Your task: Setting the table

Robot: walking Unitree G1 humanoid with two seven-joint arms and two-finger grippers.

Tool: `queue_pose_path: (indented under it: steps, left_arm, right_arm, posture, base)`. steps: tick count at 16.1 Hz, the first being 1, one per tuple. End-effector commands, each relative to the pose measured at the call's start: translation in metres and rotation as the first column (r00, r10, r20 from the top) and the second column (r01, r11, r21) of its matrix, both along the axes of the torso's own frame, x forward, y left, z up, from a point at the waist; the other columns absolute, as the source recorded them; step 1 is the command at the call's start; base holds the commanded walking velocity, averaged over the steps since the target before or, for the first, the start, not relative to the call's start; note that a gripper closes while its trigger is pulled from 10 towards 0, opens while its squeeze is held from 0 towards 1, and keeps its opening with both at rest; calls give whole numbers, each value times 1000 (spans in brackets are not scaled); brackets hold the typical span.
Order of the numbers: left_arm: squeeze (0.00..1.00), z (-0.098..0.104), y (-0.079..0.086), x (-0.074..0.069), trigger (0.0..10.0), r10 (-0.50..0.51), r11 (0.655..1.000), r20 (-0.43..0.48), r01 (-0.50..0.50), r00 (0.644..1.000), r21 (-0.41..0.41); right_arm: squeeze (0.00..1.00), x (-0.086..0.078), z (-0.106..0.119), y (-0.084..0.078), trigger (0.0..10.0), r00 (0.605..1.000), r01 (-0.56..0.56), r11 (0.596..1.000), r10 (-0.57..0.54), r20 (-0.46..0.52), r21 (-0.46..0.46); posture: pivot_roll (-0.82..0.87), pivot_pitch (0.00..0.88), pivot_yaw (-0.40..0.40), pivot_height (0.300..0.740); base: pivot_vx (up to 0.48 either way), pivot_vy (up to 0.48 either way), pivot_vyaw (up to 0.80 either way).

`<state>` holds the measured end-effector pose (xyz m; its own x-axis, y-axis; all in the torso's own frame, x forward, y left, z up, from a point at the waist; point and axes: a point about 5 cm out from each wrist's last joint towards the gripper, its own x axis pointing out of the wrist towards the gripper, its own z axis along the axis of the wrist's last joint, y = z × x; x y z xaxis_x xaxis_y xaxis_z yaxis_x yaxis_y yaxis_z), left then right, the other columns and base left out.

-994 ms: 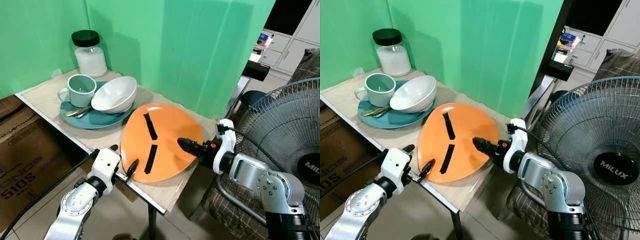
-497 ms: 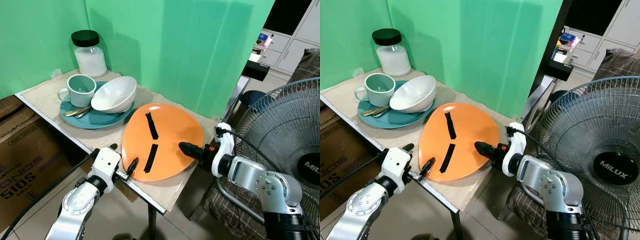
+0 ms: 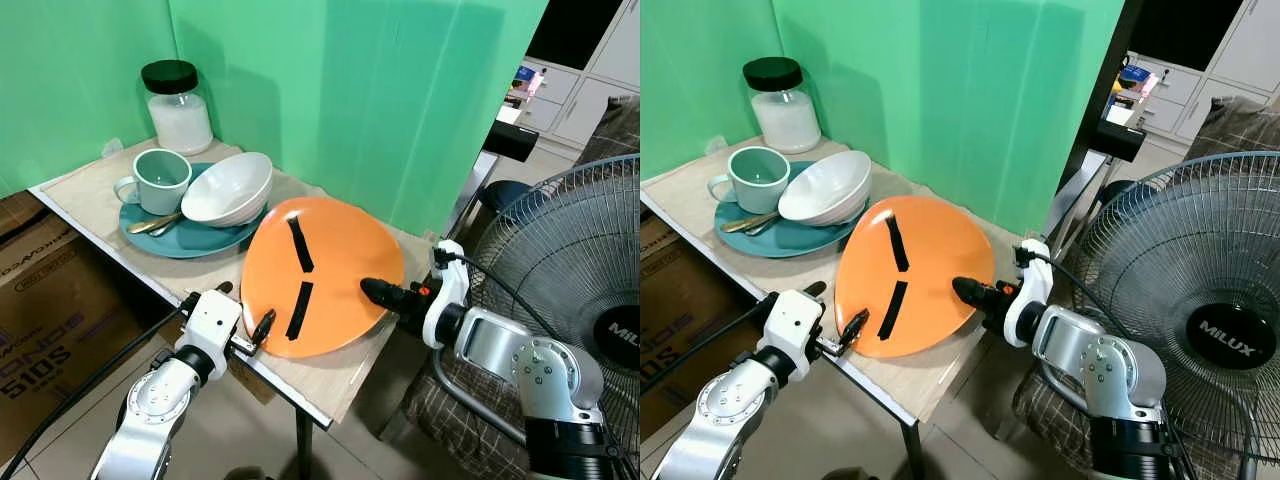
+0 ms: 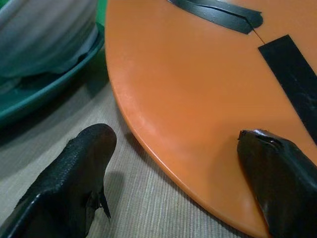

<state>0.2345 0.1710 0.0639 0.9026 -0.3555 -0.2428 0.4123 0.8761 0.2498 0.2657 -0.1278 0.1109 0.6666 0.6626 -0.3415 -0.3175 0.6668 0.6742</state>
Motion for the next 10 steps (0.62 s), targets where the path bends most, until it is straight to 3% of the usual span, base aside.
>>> queue_pose_path:
  steps: [1, 5, 8, 9, 10]
  left_arm:
    - [0, -4, 6, 1, 10000, 39, 999, -18, -39, 999, 28]
    - [0, 36, 13, 4, 10000, 126, 987, 132, -110, 983, -118]
    - [0, 67, 9, -10, 10000, 114, 983, 209, -80, 971, -165]
    - [0, 76, 9, -16, 10000, 128, 983, 230, -92, 965, -159]
    - [0, 80, 6, -19, 10000, 145, 981, 236, -109, 961, -157]
  right_arm:
    - [0, 0, 4, -4, 0, 1000, 18, 1000, -18, 14, -15]
    - [0, -1, 29, -14, 0, 987, 60, 998, -56, 150, -25]
    - [0, -6, 59, -28, 0, 945, 154, 988, -151, 292, 13]
    - [0, -9, 86, -35, 0, 858, 261, 965, -250, 449, 37]
    - [0, -13, 100, -35, 0, 807, 292, 956, -247, 536, 0]
  posture:
    - [94, 0, -28, 740]
    - [87, 0, -13, 740]
    - [92, 0, -5, 740]
    - [94, 0, -6, 740]
    - [94, 0, -5, 740]
  base:
    - [0, 0, 0]
    - [0, 0, 0]
    - [0, 0, 0]
    - [0, 0, 0]
    - [0, 0, 0]
